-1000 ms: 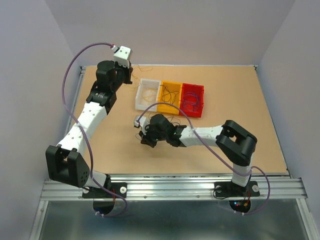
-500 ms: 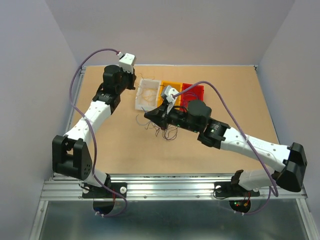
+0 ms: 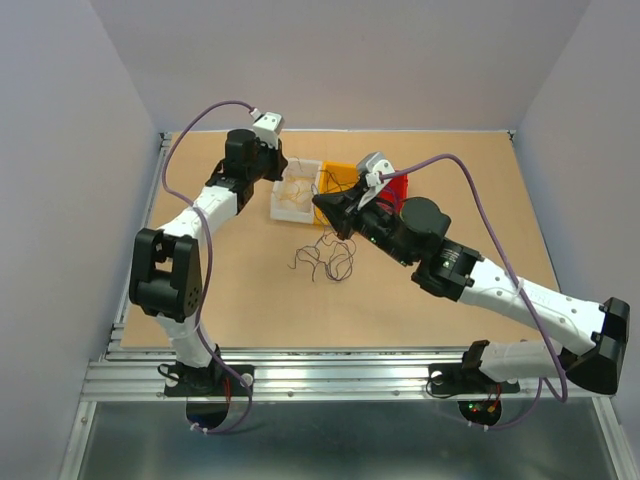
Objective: Untangle the cables
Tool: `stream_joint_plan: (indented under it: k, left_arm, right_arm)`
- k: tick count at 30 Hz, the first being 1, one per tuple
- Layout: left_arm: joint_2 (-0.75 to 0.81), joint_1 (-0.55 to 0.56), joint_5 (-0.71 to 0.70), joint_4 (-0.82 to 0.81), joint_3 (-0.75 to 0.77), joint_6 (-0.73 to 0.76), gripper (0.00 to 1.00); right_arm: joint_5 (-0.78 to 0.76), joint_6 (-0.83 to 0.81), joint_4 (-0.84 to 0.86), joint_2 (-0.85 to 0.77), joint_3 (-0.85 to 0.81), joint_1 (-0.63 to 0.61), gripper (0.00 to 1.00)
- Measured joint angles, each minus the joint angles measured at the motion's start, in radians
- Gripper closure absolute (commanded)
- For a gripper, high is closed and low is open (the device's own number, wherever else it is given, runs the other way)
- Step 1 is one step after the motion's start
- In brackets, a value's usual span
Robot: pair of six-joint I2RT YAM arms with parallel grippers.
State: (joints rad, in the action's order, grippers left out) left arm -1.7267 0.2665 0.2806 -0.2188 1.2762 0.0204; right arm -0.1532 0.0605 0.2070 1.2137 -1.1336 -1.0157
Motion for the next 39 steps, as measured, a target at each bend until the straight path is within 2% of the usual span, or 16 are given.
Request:
stream_joint_plan:
  k: [7, 13, 14, 15, 16, 19, 21, 25, 28, 33, 39]
  left_arm:
    - [-0.096, 0.000, 0.030, -0.001, 0.070, -0.007, 1.00]
    - [-0.203, 0.007, -0.003, 0.029, 0.094, -0.003, 1.00]
    - [-0.211, 0.008, -0.011, 0.039, 0.094, 0.000, 0.88]
    - [-0.216, 0.011, -0.025, 0.047, 0.094, 0.005, 0.80]
    - [-0.217, 0.016, -0.035, 0.057, 0.093, 0.008, 0.66]
    - [-0.212, 0.035, -0.061, 0.058, 0.093, 0.023, 0.52]
    - [-0.204, 0.042, -0.071, 0.056, 0.086, 0.028, 0.48]
    - [-0.119, 0.052, -0.076, 0.043, 0.012, 0.042, 0.33]
    - [-0.003, 0.052, -0.072, 0.029, -0.056, 0.058, 0.27]
    - [0.185, 0.060, -0.072, 0.003, -0.108, 0.079, 0.27]
    - [0.244, 0.075, -0.071, -0.047, -0.121, 0.089, 0.27]
  right_arm:
    - [-0.079, -0.005, 0.002, -0.007, -0.002, 0.000, 0.99]
    - [-0.071, -0.019, -0.018, 0.023, -0.078, 0.000, 1.00]
    - [-0.067, -0.020, -0.023, 0.025, -0.102, 0.000, 0.99]
    - [-0.063, -0.019, -0.031, 0.026, -0.129, 0.000, 0.99]
    - [-0.060, -0.019, -0.040, 0.026, -0.151, 0.000, 0.99]
    - [-0.056, 0.013, -0.097, 0.027, -0.269, 0.000, 1.00]
    - [-0.048, 0.037, -0.110, 0.017, -0.320, 0.000, 0.99]
    - [-0.040, 0.069, -0.134, -0.035, -0.328, 0.000, 0.99]
    - [-0.045, 0.075, -0.156, -0.056, -0.328, 0.000, 0.99]
    - [-0.105, 0.066, -0.193, -0.058, -0.320, 0.000, 0.99]
    - [-0.150, 0.035, -0.209, -0.063, -0.249, 0.001, 0.99]
